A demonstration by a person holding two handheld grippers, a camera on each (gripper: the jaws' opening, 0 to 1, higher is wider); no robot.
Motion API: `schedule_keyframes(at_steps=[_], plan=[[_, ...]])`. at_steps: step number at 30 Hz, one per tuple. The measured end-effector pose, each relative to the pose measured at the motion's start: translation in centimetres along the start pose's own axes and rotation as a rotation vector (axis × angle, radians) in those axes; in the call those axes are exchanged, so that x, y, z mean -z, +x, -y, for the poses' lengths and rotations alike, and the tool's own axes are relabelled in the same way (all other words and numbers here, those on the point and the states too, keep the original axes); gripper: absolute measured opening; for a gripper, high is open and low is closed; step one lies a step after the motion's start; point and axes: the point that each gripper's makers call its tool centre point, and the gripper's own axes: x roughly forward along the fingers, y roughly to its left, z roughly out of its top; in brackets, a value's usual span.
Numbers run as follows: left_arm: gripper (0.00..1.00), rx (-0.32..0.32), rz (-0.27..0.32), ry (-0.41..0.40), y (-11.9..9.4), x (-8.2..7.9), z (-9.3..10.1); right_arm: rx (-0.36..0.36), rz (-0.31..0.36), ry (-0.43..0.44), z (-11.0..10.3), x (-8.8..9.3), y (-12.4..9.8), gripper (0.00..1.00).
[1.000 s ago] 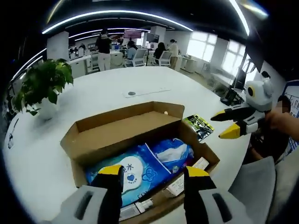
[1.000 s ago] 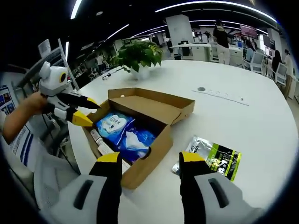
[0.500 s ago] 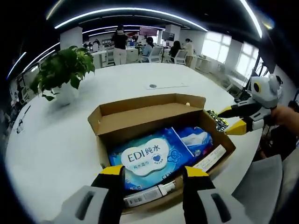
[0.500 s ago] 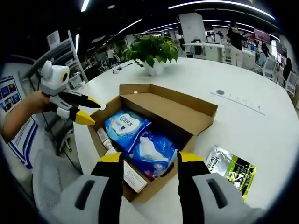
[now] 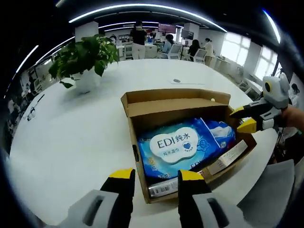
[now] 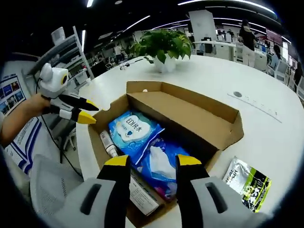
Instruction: Operate the shoe box by opening the lid, removing the specified soft item, and placing it in the target area until the item is outside and the box remains undamaged.
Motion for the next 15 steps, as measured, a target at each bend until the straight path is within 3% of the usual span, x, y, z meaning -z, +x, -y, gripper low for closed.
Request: schedule_keyframes(at_steps=[13,15], plan=[[0.18,-0.033,-0.043,-0.08,0.7,2.4,-1.6,-0.039,-0.05,-0.048,-0.9,-0.2,3.8,0.3],[0.16,-0.023,-0.035,-0.126,0.8,2.4,-1.6,-0.045,-0.068,-0.057,-1.1,0.0,4.4,0.29]])
